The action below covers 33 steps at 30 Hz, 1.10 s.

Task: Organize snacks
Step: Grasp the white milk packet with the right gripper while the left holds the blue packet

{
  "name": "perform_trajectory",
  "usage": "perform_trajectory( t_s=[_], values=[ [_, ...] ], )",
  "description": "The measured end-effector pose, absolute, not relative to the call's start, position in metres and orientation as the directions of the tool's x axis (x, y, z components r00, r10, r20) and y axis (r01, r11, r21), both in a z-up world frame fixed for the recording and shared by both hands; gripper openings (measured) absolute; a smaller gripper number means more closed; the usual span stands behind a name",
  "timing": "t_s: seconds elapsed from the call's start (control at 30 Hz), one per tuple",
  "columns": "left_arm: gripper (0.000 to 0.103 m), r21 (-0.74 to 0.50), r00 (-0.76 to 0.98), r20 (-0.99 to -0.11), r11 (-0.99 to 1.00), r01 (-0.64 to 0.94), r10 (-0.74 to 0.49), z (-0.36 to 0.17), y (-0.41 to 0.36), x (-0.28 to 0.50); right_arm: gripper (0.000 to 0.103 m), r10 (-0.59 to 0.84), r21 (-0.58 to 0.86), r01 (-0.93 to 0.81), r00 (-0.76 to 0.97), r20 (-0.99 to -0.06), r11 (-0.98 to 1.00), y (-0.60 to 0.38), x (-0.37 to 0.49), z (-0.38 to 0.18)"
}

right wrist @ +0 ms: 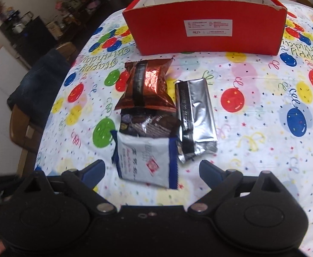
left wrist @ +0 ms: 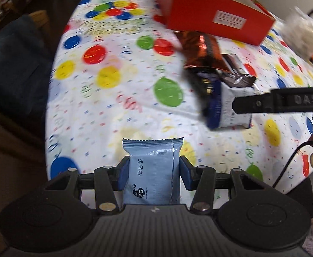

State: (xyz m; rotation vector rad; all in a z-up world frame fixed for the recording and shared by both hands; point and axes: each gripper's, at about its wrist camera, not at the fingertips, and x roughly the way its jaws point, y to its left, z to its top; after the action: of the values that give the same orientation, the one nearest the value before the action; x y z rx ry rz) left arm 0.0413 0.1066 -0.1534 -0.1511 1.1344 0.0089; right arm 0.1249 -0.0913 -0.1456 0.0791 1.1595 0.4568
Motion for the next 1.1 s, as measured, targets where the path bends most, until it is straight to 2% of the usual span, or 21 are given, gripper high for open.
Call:
perform_trajectory(
  t_s=[0.2,0.43,0.5,0.63,0.67,1.1],
  values=[
    [0.048,-0.115,0.436,-0.898,0.985,-0.127,-0.048,-0.152,0.115,0.03,0.088,0.34,0.27,-0.242,0.326,-0.882,0.932,-0.07,0.127,-0.155],
    [0.048,-0.111,0.441,-0.897,0.982,-0.152,-0.033,-0.152,0.118,0.024,0.083,0.284,0.201,-0.253,0.355,-0.891,0.946,-0.055,0.122,-0.161],
    [0.048,-0.11,0.44,-0.898,0.982,-0.156,-0.031,-0.152,0.119,0.024,0.076,0.27,0.182,-0.259,0.36,-0.893,0.949,-0.054,0.121,-0.161],
    [0.048,-0.112,0.444,-0.895,0.981,-0.155,-0.032,-0.152,0.12,0.024,0.07,0.268,0.173,-0.271,0.365,-0.892,0.947,-0.056,0.12,-0.162],
    [0.048,-0.113,0.446,-0.894,0.982,-0.154,-0.033,-0.152,0.119,0.024,0.063,0.277,0.18,-0.279,0.362,-0.89,0.943,-0.057,0.119,-0.162],
    [0.048,-0.118,0.451,-0.891,0.986,-0.121,-0.051,-0.149,0.109,0.03,0.048,0.324,0.227,-0.287,0.36,-0.875,0.931,-0.075,0.114,-0.157]
  ],
)
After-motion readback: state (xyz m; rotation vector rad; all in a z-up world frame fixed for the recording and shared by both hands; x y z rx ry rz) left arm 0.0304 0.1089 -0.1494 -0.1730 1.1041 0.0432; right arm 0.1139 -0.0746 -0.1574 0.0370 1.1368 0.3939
